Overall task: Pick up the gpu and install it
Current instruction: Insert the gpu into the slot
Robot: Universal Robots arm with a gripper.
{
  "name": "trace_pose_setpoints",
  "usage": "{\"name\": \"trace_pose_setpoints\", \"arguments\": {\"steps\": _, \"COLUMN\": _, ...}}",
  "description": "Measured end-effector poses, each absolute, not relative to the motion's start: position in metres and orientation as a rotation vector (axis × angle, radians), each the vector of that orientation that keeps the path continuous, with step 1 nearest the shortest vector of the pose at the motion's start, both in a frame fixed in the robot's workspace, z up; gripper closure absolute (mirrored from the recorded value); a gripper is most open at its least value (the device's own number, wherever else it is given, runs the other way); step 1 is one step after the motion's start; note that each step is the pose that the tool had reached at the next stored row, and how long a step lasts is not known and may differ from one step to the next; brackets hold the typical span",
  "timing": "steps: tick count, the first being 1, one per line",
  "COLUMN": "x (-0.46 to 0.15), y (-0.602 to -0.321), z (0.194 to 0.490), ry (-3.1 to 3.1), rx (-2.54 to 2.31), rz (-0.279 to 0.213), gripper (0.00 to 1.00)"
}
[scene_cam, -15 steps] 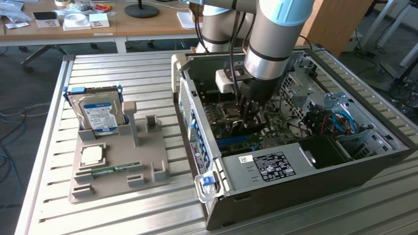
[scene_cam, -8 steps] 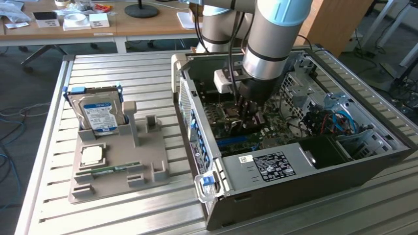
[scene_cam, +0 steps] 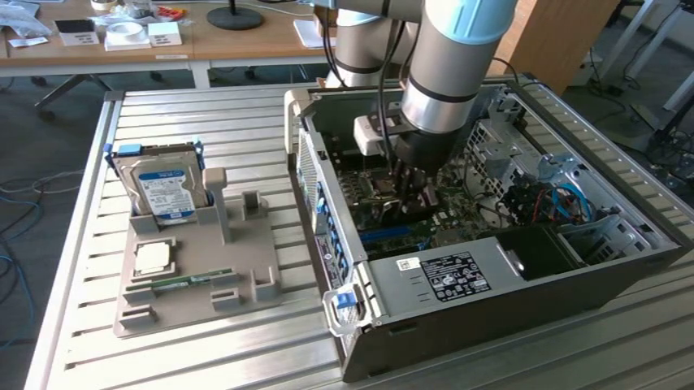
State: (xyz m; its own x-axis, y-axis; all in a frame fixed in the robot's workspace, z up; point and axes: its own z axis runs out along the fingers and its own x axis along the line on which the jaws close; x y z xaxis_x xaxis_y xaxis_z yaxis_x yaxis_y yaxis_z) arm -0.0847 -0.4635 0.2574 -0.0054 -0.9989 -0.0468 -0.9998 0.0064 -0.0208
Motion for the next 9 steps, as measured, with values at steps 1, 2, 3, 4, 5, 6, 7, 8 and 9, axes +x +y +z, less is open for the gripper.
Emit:
{"name": "trace_pose_setpoints", "arguments": {"steps": 1, "x": -0.0848, "y": -0.4635, "z": 0.2570, "ry": 2.194, "rx": -2.181, "rz": 0.028, "gripper": 0.73}}
{"name": "trace_pose_setpoints", "arguments": {"steps": 2, "x": -0.0849, "y": -0.4635, "z": 0.2567, "ry": 2.194, "rx": -2.181, "rz": 0.028, "gripper": 0.73}}
{"name": "trace_pose_setpoints", "arguments": {"steps": 3, "x": -0.0850, "y": -0.4635, "z": 0.2565, "ry": 2.194, "rx": -2.181, "rz": 0.028, "gripper": 0.73}}
{"name": "trace_pose_setpoints", "arguments": {"steps": 4, "x": -0.0851, "y": -0.4635, "z": 0.2565, "ry": 2.194, "rx": -2.181, "rz": 0.028, "gripper": 0.73}}
{"name": "trace_pose_setpoints", "arguments": {"steps": 5, "x": -0.0852, "y": -0.4635, "z": 0.2564, "ry": 2.194, "rx": -2.181, "rz": 0.028, "gripper": 0.73}}
{"name": "trace_pose_setpoints", "arguments": {"steps": 6, "x": -0.0855, "y": -0.4635, "z": 0.2562, "ry": 2.194, "rx": -2.181, "rz": 0.028, "gripper": 0.73}}
{"name": "trace_pose_setpoints", "arguments": {"steps": 7, "x": -0.0857, "y": -0.4634, "z": 0.2562, "ry": 2.194, "rx": -2.181, "rz": 0.028, "gripper": 0.73}}
{"name": "trace_pose_setpoints", "arguments": {"steps": 8, "x": -0.0858, "y": -0.4634, "z": 0.2561, "ry": 2.194, "rx": -2.181, "rz": 0.028, "gripper": 0.73}}
{"name": "trace_pose_setpoints", "arguments": {"steps": 9, "x": -0.0861, "y": -0.4634, "z": 0.2561, "ry": 2.194, "rx": -2.181, "rz": 0.028, "gripper": 0.73}}
